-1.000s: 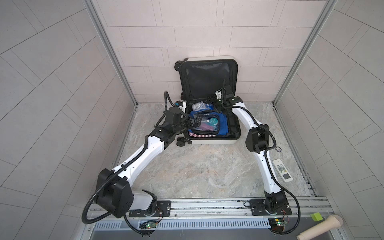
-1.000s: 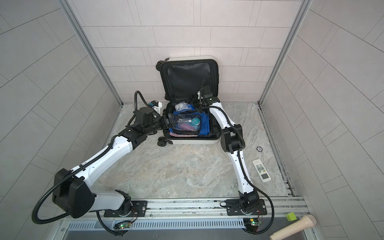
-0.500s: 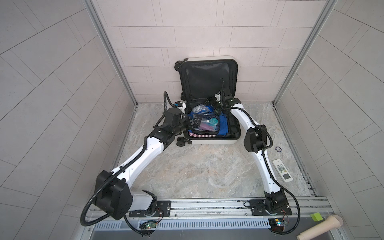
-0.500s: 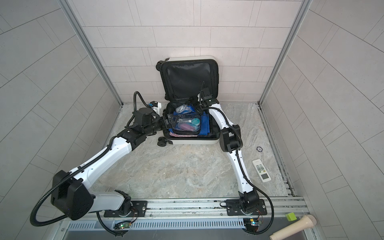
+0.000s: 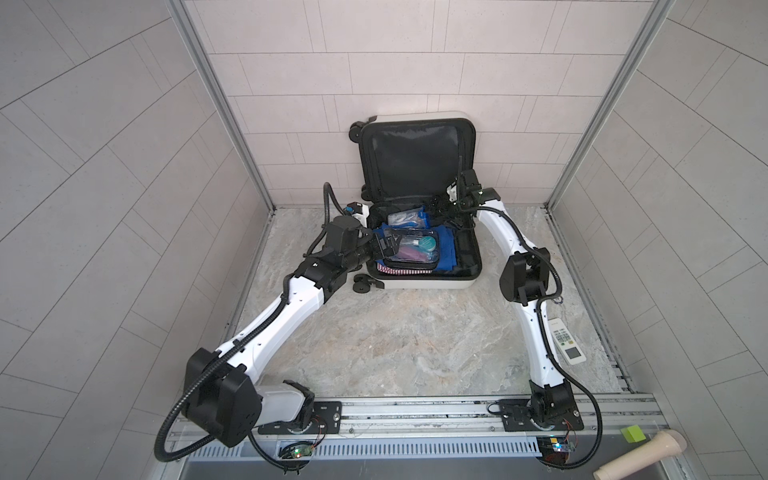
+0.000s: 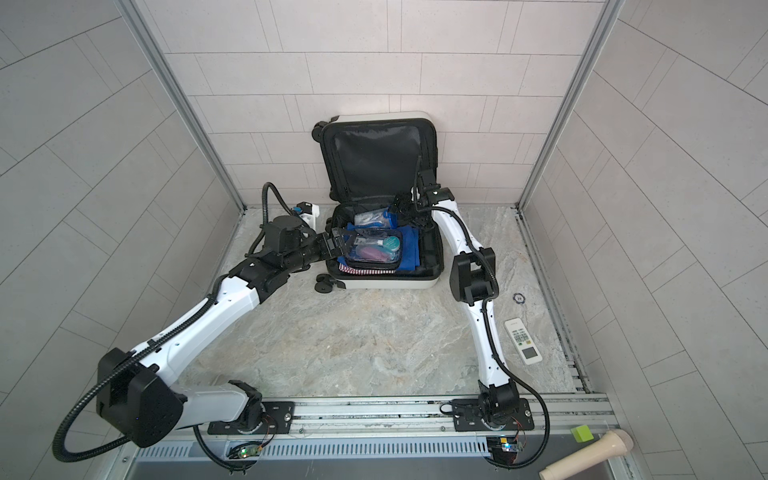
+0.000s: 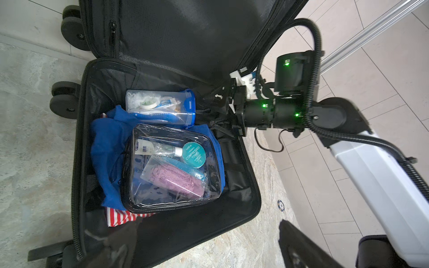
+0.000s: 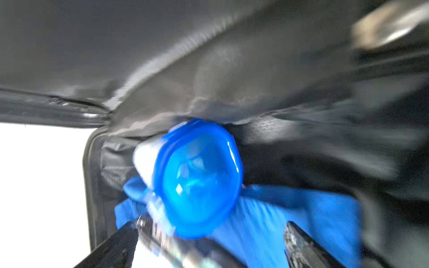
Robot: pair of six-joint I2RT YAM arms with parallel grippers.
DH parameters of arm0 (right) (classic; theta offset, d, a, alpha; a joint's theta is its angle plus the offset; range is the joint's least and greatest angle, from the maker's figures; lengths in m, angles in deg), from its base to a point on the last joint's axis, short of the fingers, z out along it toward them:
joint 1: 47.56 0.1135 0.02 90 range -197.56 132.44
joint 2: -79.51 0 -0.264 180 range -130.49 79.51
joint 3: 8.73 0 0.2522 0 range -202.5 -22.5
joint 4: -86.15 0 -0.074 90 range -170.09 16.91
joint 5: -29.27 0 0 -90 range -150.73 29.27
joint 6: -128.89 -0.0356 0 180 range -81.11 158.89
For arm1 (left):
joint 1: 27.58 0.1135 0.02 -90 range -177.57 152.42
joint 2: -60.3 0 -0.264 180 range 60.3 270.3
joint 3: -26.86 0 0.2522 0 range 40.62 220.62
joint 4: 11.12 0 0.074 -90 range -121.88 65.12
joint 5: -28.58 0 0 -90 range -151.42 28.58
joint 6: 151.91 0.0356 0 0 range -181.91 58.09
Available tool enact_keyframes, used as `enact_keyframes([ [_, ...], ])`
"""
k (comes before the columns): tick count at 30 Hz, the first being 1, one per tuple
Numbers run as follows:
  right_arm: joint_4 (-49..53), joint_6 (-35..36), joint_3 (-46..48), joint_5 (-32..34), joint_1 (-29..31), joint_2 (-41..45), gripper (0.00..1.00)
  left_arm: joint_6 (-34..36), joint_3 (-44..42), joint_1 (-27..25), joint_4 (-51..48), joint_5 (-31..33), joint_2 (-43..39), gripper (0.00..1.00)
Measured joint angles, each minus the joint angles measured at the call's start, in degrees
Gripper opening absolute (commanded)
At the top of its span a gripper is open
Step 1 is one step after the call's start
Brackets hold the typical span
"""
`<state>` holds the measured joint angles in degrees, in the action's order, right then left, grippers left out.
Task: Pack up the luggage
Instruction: 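Lower the container into the suitcase beside the pouch with the right gripper, then open the right gripper and withdraw it while the left gripper rises to the lid edge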
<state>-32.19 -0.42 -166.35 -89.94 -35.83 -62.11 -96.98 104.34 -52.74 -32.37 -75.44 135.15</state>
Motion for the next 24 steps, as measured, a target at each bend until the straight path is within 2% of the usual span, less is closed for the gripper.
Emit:
enact_keyframes([
  [3,0.83,2.14,0.44,1.07,0.07,3.76,0.91,0.0,0.17,1.38,-0.57,0.2,-0.83,1.0],
  [6,0.79,3.91,0.0,1.4,0.59,6.16,0.7,0.0,0.74,3.02,-1.09,0.31,-1.88,1.0],
  [10,0.22,3.69,-1.77,0.81,1.7,6.14,0.5,-0.02,1.27,4.63,-1.92,0.26,-3.28,1.0],
  [13,-1.07,2.51,-2.58,-0.79,2.32,4.83,0.45,0.0,1.44,5.38,-2.62,0.2,-3.96,1.0],
  [24,-7.37,-2.93,-2.78,-5.05,3.65,-4.61,0.4,0.02,1.42,8.79,-3.69,-1.27,-5.14,1.0],
])
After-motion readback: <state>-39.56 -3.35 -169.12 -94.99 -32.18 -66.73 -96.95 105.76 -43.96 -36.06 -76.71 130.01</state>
